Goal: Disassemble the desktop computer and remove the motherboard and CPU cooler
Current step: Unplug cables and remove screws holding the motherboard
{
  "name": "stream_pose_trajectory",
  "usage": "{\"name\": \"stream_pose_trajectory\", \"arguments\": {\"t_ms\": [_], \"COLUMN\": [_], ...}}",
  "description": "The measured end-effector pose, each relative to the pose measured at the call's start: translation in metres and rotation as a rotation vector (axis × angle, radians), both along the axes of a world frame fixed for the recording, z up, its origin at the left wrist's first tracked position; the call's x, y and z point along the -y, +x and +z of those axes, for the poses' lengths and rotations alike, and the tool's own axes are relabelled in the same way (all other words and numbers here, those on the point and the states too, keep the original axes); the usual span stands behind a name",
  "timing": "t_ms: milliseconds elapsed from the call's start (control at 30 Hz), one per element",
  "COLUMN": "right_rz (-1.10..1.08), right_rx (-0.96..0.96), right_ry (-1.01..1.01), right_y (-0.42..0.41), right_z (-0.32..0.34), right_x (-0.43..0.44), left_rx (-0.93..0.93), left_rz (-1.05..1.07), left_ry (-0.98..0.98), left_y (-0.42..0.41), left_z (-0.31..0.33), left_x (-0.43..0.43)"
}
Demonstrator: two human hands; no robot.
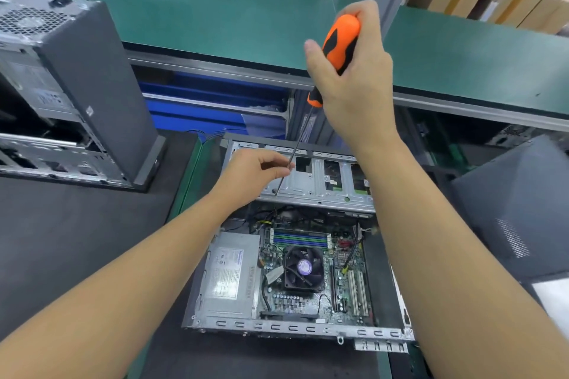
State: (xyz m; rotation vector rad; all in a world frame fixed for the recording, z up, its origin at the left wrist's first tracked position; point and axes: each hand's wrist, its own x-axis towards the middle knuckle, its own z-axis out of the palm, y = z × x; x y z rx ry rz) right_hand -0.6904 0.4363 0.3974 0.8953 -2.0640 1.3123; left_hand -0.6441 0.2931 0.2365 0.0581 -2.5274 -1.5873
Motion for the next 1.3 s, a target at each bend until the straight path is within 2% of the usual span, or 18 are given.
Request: {"name": "stream_pose_trajectory", "arguments": {"t_ms": [133,500,667,733,833,967,1100,1300], "right_rz": [-0.001,0.043,0.054,0.066,0.086,0.108,0.111,0.12], "right_rx": [0.018,0.151,0.226,0.246,0.271,0.265,0.247,0.23], "right_ry": [-0.017,0.087,0.178,0.207,0.231,0.235,0.216,0.205], "right_y": [-0.001,-0.001,-0.001,-0.001,0.0,0.001,0.004,0.008], "right_z": [0.001,-0.032,-0.056,-0.066,-0.076,-0.081,-0.084,-0.084], "right_x": [0.002,0.006,0.009,0.009,0.009,0.007,0.003,-0.003], "left_rx": [-0.021,0.132,0.098,0.211,0.521,0.754,0.906,0.969], "left_rz": [0.034,-0.007,0.07,0.041,-0.234,-0.348,-0.369,-0.342], "left_ry": [0.068,-0.007,-0.247,-0.366,-0.641,-0.773,-0.759,-0.625], "left_y": [-0.003,-0.001,0.009,0.013,0.02,0.024,0.015,-0.007], "left_z": [0.001,-0.021,-0.024,-0.021,-0.022,-0.034,-0.048,-0.068], "left_x": [0.004,0.002,0.012,0.018,0.015,-0.006,-0.02,-0.024]}}
